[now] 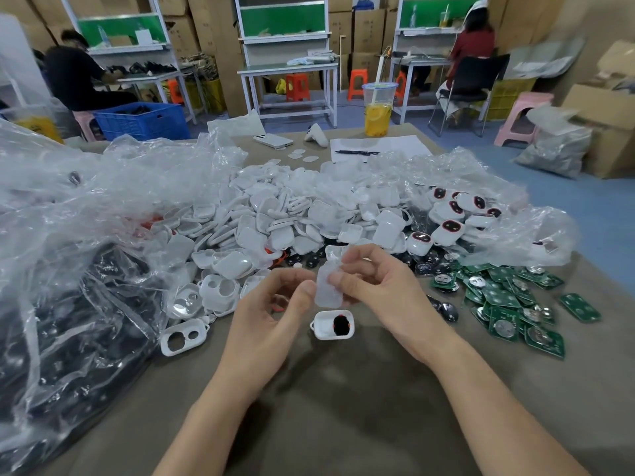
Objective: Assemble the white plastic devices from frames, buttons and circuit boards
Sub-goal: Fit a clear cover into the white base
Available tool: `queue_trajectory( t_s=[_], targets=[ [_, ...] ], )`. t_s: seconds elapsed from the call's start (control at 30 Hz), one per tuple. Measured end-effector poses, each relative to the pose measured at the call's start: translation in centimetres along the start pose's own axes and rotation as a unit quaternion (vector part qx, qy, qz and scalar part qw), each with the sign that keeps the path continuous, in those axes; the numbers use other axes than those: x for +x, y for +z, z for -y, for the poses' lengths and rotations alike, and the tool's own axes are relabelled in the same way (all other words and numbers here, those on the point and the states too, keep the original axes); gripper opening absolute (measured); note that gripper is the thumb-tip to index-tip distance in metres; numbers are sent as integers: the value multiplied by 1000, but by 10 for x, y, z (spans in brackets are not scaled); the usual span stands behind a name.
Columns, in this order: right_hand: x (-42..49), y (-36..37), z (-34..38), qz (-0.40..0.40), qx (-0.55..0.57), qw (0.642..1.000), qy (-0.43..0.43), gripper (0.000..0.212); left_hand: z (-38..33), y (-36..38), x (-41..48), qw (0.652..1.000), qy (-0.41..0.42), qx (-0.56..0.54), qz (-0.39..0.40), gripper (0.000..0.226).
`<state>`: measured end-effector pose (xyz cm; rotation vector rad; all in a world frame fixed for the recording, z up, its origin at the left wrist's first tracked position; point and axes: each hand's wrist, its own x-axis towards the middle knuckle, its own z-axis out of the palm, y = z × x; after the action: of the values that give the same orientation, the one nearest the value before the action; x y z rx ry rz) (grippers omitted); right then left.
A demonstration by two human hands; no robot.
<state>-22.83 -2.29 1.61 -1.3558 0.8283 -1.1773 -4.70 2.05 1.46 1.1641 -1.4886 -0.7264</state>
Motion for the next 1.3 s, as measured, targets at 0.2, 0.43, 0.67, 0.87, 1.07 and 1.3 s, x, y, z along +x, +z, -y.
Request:
queue_trajectory(
  t_s=[0.2, 0.43, 0.67, 0.87, 1.07, 1.3],
  targets=[
    [0, 5, 3, 37, -38, 999, 7, 33, -2, 1, 1, 1000, 13, 12, 9, 10],
    [-2, 4, 3, 42, -49, 998, 22, 25, 2, 0, 2, 997, -45, -58, -20, 9],
    [-1, 1, 0, 23, -26, 999, 27, 10, 2, 2, 0, 999, -23, -42, -8, 14],
    [-3, -2, 0, 35, -45, 998, 25, 16, 8, 1, 1, 999, -33, -13, -16, 12],
    [-10, -7, 0, -1, -69, 998, -7, 22, 10, 0, -2, 999, -43, -7, -22, 11],
    [-40, -23, -9, -33, -305, 950, -53, 27, 7, 1, -3, 998, -63, 8, 30, 15]
  ],
)
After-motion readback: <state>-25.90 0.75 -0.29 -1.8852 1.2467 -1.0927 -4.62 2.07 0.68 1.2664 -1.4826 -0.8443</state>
